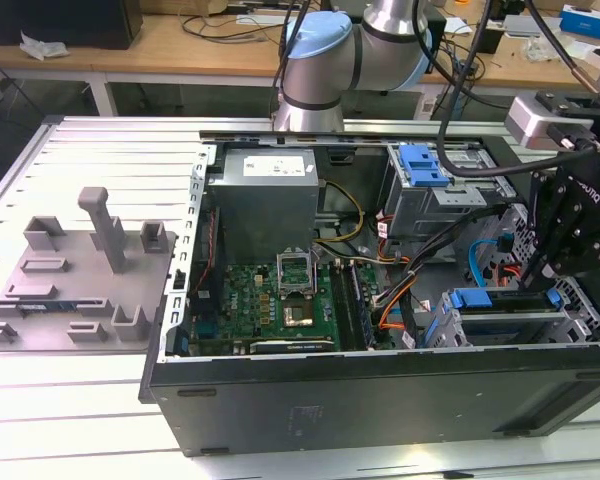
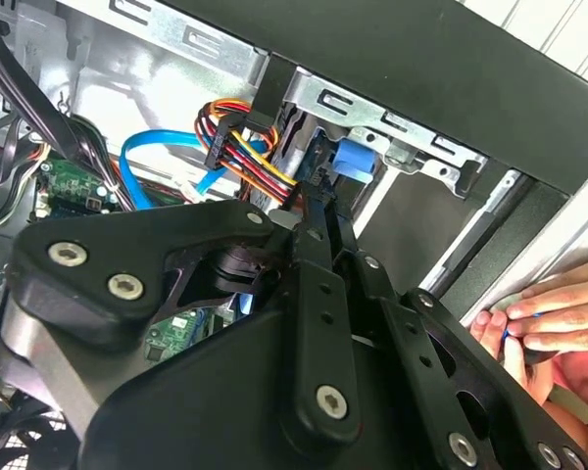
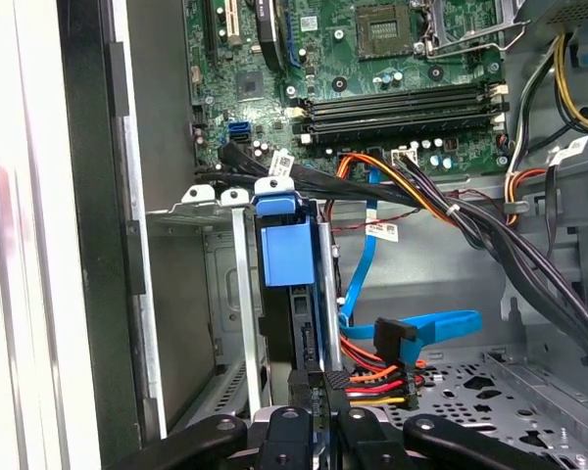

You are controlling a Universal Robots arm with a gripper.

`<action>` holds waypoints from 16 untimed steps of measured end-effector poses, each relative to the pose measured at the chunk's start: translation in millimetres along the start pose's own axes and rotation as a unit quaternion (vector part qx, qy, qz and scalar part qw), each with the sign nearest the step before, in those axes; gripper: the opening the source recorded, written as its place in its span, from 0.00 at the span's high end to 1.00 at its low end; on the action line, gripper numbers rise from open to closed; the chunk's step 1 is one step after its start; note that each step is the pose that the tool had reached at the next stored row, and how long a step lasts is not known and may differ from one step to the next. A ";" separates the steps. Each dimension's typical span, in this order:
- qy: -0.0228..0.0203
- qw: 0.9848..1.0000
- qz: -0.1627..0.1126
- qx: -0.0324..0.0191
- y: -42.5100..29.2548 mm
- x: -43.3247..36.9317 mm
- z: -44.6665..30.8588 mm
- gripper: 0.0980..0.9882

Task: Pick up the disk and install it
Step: 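Insert the first disk wire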

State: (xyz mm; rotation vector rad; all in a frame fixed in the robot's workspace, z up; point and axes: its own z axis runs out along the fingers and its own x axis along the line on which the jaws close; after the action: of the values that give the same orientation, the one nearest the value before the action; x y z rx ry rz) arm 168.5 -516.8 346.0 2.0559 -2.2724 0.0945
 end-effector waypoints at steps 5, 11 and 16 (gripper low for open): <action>0.000 1.000 0.000 0.000 0.0 -0.2 1.9 0.93; 0.000 1.000 0.000 0.000 0.0 -0.5 5.0 0.93; 0.000 1.000 -0.001 0.000 -0.3 -0.7 7.4 0.93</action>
State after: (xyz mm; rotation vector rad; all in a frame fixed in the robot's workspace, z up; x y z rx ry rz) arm 168.7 -516.9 338.5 2.0579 -2.2711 0.0935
